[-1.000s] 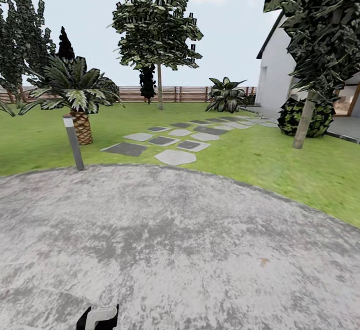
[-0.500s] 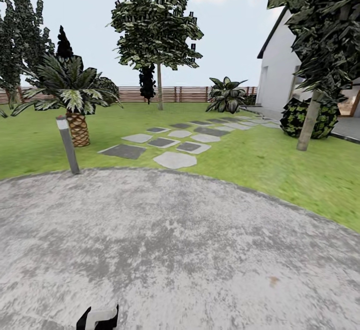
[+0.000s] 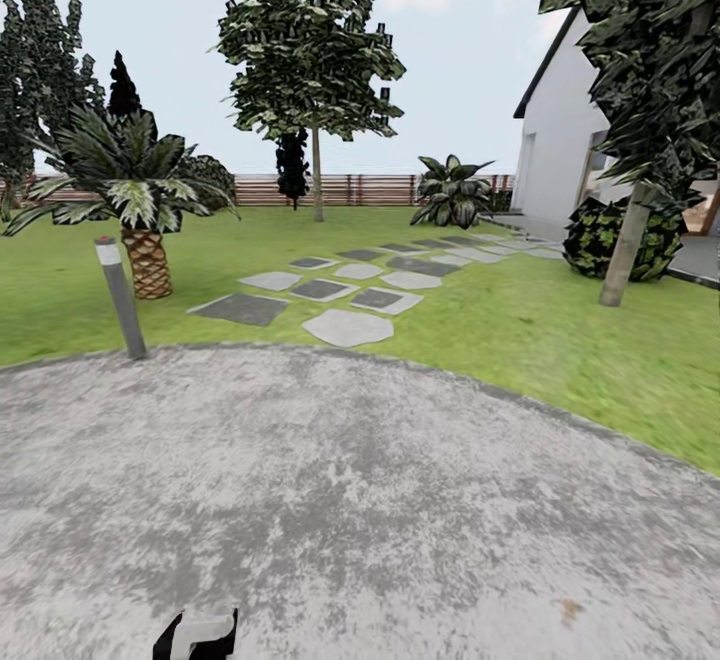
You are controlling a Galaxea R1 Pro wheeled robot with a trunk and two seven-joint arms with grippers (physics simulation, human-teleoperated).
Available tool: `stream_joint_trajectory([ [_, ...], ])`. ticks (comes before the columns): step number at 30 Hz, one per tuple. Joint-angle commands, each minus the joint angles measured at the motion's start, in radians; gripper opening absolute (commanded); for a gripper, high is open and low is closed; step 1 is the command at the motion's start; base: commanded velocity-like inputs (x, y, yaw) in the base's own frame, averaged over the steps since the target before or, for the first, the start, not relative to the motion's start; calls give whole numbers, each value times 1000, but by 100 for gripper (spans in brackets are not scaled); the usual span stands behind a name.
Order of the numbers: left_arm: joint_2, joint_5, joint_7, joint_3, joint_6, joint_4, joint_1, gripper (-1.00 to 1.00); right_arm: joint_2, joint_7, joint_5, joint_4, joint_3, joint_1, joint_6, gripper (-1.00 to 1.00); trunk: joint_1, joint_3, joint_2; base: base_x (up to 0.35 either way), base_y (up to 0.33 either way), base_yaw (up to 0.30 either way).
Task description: In the garden, pick up the pesticide atomizer on the floor and spray pesticide onto both trees until each tree trunk is fully covered.
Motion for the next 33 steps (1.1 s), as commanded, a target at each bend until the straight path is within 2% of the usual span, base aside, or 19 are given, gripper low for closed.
stream_joint_trajectory([
  [1, 0, -6, 0, 4, -3, 0, 0, 100, 0, 1, -1, -1, -1, 0, -1, 100, 0, 0, 0, 328, 0, -72],
  [21, -1, -6, 1, 4, -3, 0, 0, 100, 0, 1, -1, -2, -1, 0, -1, 100, 0, 29, 0, 328, 0, -82],
  [33, 0, -6, 0, 4, -3, 0, 0, 100, -1, 1, -1, -1, -2, 0, -2, 100, 0, 31, 0, 328, 0, -40],
])
